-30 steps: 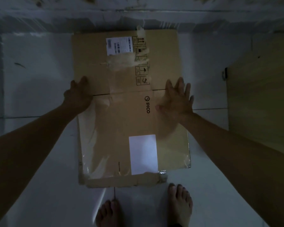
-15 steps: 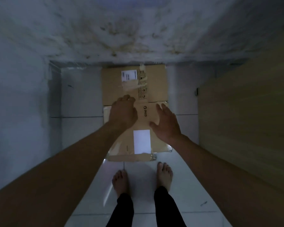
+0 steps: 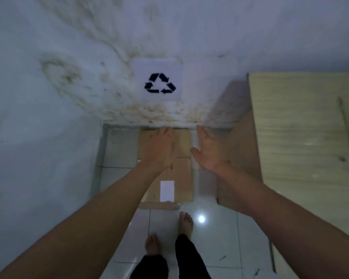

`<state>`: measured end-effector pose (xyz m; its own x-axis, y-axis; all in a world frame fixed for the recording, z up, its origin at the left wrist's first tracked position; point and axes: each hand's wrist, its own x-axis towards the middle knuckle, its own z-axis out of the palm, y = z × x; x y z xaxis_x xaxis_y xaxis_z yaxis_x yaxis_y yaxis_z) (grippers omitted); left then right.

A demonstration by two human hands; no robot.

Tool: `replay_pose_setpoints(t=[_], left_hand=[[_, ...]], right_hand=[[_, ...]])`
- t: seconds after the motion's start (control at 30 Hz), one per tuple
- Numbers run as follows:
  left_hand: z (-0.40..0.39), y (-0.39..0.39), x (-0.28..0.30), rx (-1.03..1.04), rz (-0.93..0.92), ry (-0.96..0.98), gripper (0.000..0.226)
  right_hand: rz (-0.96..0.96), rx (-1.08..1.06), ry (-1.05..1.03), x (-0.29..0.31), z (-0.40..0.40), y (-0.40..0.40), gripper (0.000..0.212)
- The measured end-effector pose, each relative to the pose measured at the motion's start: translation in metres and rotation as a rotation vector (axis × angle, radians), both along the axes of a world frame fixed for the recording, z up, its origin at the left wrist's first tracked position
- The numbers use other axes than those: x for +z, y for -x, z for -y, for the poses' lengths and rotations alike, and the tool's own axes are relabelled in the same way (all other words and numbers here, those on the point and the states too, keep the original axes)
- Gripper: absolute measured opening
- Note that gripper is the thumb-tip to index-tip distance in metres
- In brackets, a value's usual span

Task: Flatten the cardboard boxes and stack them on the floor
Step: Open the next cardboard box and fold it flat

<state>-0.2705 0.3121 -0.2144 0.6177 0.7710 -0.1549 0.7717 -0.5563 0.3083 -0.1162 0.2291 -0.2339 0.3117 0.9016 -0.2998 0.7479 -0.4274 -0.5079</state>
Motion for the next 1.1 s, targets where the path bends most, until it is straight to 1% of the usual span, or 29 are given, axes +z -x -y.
replay_pose_setpoints(t=[0.17, 0.27, 0.33, 0.37, 0.43, 0.6, 0.77, 0.9, 0.97, 1.1], left_hand=[[0.037, -0.014, 0.101, -0.041, 0.04, -0.104, 0.047], [0.073, -0.017, 0.151, -0.068, 0.078, -0.181, 0.043], [0.105, -0.014, 0.174, -0.077, 0.099, -0.224, 0.041], [0.122, -0.01, 0.182, -0.078, 0.113, -0.235, 0.041], [0.155, -0.002, 0.196, -0.074, 0.134, -0.249, 0.042], [0.214, -0.007, 0.236, -0.101, 0.074, -0.248, 0.044], [0.265, -0.057, 0.272, -0.117, 0.111, -0.244, 0.044], [0.308, -0.12, 0.288, -0.14, 0.178, -0.273, 0.043], [0.33, -0.156, 0.293, -0.12, 0.21, -0.275, 0.042], [0.384, -0.231, 0.289, -0.087, 0.258, -0.217, 0.043]], right_hand=[[0.08, -0.04, -0.071, 0.098, 0.052, -0.016, 0.077], [0.071, -0.033, -0.151, 0.138, 0.095, -0.021, 0.068], [0.099, -0.024, -0.21, 0.157, 0.13, -0.021, 0.061], [0.123, -0.019, -0.216, 0.166, 0.149, -0.02, 0.061], [0.154, -0.004, -0.197, 0.184, 0.187, -0.017, 0.065], [0.211, -0.033, -0.162, 0.231, 0.264, -0.034, 0.07], [0.234, -0.08, -0.206, 0.276, 0.33, -0.093, 0.071], [0.246, -0.141, -0.221, 0.3, 0.384, -0.157, 0.07], [0.244, -0.153, -0.2, 0.304, 0.41, -0.189, 0.07], [0.225, -0.16, -0.169, 0.298, 0.465, -0.247, 0.065]])
